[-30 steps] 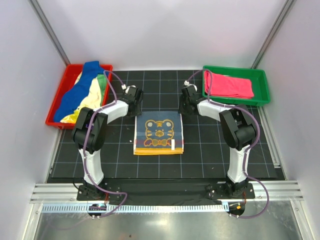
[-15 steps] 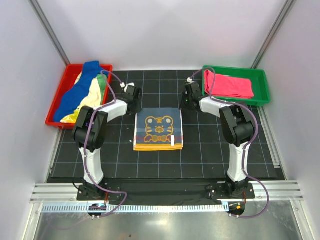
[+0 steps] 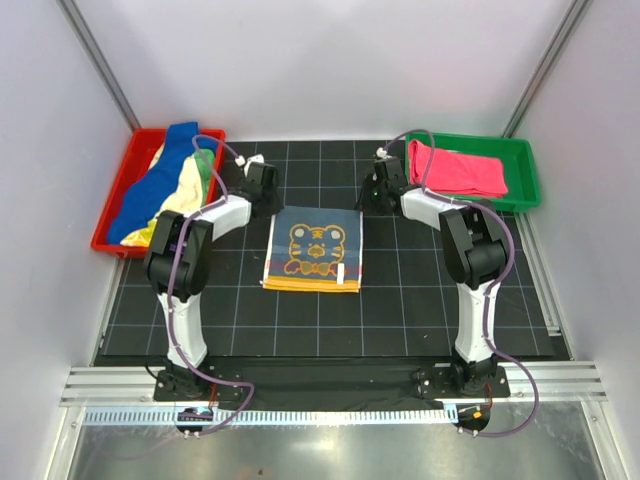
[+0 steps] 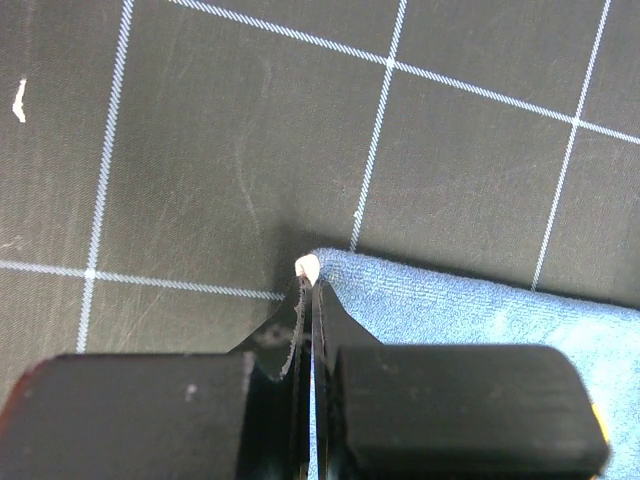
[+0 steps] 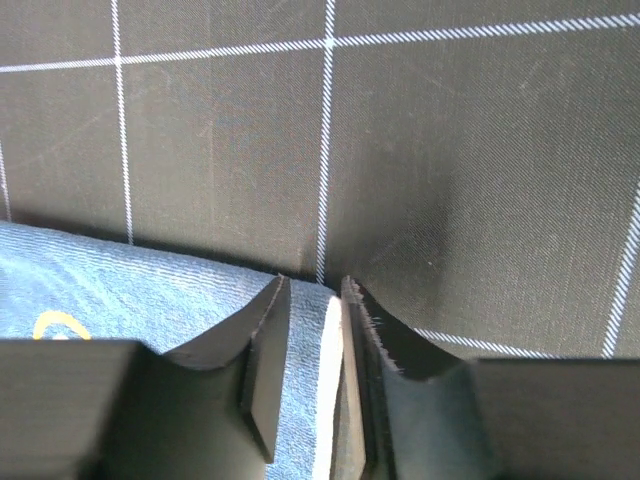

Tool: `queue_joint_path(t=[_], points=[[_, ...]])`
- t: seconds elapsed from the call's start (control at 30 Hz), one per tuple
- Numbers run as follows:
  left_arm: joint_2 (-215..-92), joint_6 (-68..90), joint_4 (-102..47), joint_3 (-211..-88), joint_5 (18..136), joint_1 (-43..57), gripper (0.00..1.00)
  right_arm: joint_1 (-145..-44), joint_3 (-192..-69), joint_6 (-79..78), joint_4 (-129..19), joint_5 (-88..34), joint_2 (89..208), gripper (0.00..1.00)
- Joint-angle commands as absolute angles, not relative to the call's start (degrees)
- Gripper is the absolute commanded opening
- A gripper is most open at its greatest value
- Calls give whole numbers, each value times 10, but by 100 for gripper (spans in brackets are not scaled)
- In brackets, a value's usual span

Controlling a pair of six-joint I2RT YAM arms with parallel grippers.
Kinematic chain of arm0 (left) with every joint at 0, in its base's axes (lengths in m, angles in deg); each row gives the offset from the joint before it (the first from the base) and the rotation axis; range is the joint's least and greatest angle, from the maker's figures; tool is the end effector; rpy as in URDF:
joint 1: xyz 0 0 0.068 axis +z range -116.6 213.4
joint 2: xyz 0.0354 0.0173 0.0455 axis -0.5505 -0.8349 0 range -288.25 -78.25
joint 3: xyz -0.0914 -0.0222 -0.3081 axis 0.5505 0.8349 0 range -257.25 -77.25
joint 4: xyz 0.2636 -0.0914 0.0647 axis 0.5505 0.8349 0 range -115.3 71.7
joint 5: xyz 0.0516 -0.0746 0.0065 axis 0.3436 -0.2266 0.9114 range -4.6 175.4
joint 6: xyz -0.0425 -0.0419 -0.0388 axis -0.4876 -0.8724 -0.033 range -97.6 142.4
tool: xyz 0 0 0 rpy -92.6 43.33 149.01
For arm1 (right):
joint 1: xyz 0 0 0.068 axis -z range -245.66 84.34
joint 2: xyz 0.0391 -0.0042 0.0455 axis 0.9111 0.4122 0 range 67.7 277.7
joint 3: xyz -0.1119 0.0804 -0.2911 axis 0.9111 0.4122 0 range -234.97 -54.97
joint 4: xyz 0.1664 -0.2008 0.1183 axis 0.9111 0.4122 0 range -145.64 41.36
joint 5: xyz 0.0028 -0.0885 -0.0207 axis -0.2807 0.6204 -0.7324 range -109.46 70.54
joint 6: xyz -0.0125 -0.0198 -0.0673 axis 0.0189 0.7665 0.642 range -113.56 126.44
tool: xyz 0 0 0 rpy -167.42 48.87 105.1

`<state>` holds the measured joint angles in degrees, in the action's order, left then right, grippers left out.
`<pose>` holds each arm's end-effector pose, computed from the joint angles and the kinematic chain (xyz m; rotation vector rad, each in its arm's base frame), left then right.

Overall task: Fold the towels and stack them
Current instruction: Fold the towel

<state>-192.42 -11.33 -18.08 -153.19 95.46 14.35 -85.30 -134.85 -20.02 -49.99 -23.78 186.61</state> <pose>0.4681 -0.1508 0.1859 -0.3860 2.3300 -0.2437 0.4834 0.1772 0.1715 0.1048 2.3975 0.4756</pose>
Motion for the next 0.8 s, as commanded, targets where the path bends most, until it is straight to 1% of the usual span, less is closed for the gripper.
queue_joint_path(t=[0.0, 0.07, 0.17, 0.43, 0.77], points=[[-1938, -116, -206, -1552, 943, 148, 0, -851, -1376, -197, -509, -247, 1867, 36], [-1941, -117, -206, -1553, 941, 148, 0, -850, -1378, -198, -509, -251, 1868, 38], [-1944, -117, -204, -1555, 940, 149, 0, -853, -1385, -197, -497, -250, 1875, 38], [-1953, -127, -192, -1559, 947, 150, 0, -864, -1398, -182, -451, -197, 1891, 38], [-1950, -135, -192, -1549, 951, 150, 0, -868, -1371, -197, -479, -220, 1878, 38]])
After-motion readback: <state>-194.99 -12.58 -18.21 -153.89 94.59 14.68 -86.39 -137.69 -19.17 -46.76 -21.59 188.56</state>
